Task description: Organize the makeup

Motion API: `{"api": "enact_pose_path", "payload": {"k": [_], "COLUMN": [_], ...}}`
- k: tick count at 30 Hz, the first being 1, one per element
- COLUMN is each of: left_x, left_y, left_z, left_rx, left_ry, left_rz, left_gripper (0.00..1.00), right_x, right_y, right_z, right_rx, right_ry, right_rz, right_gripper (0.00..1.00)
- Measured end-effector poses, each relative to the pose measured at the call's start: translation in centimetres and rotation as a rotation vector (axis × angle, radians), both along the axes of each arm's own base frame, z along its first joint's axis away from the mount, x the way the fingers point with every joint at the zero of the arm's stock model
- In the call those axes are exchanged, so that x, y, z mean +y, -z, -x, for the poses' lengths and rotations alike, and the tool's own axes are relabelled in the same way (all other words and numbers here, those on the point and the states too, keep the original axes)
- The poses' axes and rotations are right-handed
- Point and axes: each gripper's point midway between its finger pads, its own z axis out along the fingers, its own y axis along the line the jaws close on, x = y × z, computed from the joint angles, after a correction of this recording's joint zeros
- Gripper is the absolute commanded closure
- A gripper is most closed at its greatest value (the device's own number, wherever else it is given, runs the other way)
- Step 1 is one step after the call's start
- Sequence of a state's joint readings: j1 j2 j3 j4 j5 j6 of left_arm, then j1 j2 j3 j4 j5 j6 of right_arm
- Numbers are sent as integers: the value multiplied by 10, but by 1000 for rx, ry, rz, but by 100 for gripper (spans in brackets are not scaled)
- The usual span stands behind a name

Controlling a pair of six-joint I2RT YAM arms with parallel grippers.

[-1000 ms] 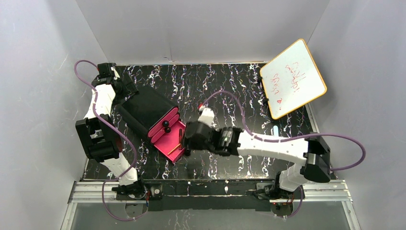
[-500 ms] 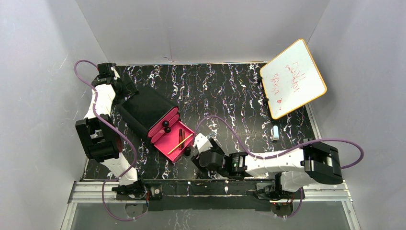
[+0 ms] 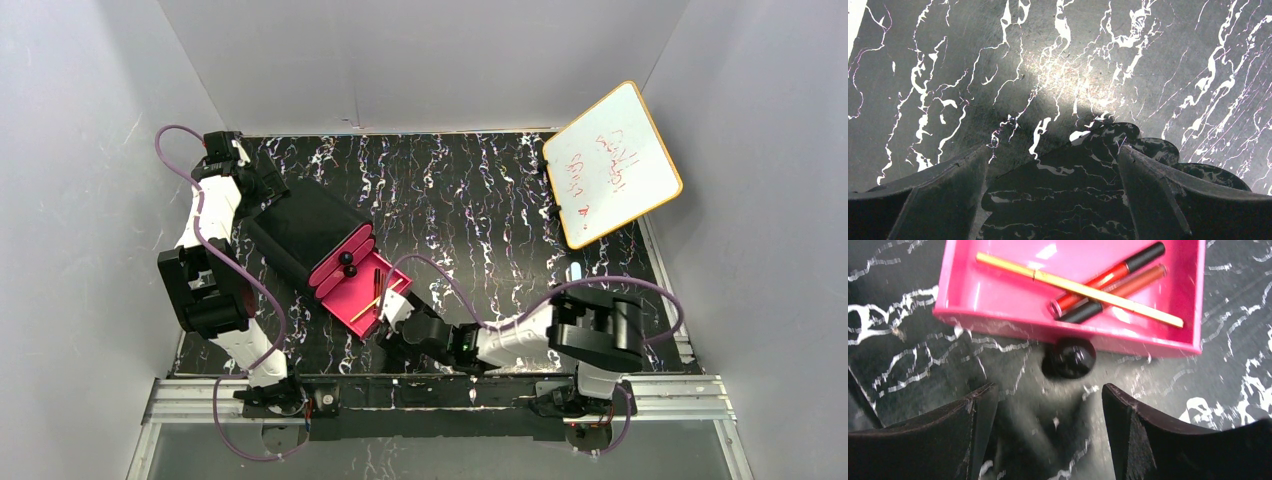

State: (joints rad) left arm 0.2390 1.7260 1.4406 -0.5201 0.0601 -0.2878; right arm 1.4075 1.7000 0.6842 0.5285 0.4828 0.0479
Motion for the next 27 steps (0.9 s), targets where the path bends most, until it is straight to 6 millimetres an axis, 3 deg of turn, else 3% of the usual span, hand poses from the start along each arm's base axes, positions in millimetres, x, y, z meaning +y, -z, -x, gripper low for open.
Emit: {"api": "enact_pose_path", "payload": {"k": [7, 21, 27], "left_x": [0, 0, 0], "left_y": [0, 0, 1], "left_z": [0, 0, 0], "left_rx": [0, 1, 5], "left_ry": [0, -1, 4], "left_rz": [-1, -8, -16], "left_gripper": [2, 2, 2], "right_x": [44, 100, 123], "right_y": [1, 8, 6], "right_z": [-14, -51, -65], "right_rx": [22, -56, -116], "right_ry": [-35, -67, -79], "right_rz": [-103, -268, -354], "right_gripper": [15, 2, 1]}}
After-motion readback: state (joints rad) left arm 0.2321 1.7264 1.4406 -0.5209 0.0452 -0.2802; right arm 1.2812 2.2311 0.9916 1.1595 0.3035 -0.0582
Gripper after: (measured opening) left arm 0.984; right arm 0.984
